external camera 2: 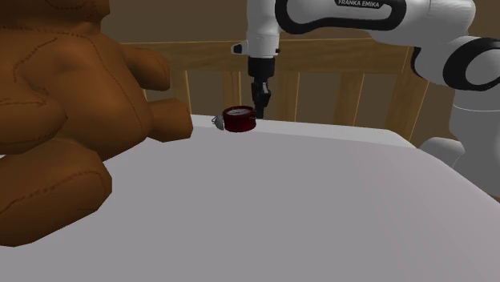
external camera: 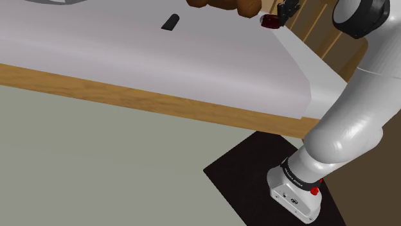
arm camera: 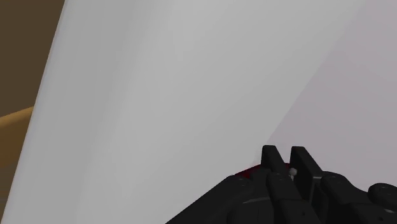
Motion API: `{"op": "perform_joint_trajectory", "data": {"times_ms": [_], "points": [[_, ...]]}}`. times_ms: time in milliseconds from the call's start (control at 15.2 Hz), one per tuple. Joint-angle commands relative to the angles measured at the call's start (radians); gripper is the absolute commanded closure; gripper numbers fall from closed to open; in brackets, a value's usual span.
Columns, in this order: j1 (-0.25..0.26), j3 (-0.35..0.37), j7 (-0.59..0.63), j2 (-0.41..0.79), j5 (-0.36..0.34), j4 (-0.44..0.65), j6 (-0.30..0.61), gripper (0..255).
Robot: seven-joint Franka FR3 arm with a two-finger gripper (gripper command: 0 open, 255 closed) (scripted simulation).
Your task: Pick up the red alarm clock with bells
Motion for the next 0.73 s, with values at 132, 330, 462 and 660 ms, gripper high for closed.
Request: {"op": "perform_joint_trajectory", "data": {"times_ms": [132,330,462,660], "points": [[-0.012,-0.002,-0.007,0.025,0.011,0.091,-0.067,255],[-0.027,-0.003,-0.013,0.056,0.025,0.178,-0.125,255],[-0.039,-0.004,-0.018,0.081,0.036,0.244,-0.167,255],[-0.048,-0.004,-0.021,0.098,0.043,0.287,-0.193,255]]}}
